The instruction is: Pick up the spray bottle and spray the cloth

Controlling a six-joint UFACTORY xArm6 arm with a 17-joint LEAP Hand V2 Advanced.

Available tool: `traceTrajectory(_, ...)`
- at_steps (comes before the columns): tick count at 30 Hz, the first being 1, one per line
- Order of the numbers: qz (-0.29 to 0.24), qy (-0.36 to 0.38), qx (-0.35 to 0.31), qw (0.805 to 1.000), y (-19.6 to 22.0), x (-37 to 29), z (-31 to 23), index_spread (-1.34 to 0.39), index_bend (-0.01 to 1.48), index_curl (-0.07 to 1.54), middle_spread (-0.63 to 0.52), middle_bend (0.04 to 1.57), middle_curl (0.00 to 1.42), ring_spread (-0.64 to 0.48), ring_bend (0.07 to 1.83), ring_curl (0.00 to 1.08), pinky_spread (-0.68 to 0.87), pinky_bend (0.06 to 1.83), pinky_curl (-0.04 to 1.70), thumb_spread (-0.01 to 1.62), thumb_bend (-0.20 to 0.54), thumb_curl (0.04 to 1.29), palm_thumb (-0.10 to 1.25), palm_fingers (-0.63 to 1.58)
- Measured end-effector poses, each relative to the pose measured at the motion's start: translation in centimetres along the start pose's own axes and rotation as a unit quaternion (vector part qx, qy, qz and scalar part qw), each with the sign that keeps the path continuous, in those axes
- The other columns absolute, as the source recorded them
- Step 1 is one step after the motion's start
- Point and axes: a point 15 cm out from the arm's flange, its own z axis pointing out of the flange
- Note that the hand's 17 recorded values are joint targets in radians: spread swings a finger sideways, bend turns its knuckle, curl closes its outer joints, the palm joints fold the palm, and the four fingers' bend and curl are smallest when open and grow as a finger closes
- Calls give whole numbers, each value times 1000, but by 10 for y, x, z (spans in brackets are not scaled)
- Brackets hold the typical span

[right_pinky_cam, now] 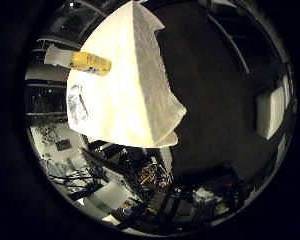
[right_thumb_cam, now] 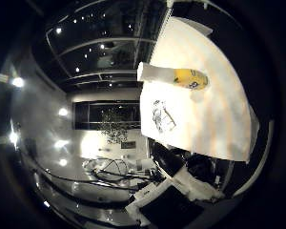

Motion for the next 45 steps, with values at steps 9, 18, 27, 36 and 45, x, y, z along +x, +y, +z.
traceTrajectory(9,-34,-73,5,997,-37,-11,58,-280,137,224,126,211,333,191,304,280,345,365,333,957,-36,318,595,-5)
traceTrajectory(18,-51,-107,-41,992,-50,-32,115,-270,136,213,148,189,320,201,307,273,358,398,336,868,-38,293,384,-32)
traceTrajectory(27,-68,-118,-62,989,-67,-50,148,-259,138,208,163,195,314,202,307,268,358,399,331,858,-33,301,376,-29)
traceTrajectory(36,-75,-124,-76,987,-73,-64,180,-196,145,219,167,239,334,186,325,271,338,387,323,865,-27,311,423,63)
traceTrajectory(45,-69,-153,-62,984,-85,-84,226,-174,159,248,22,409,387,-5,628,337,90,405,307,873,-17,329,583,568)
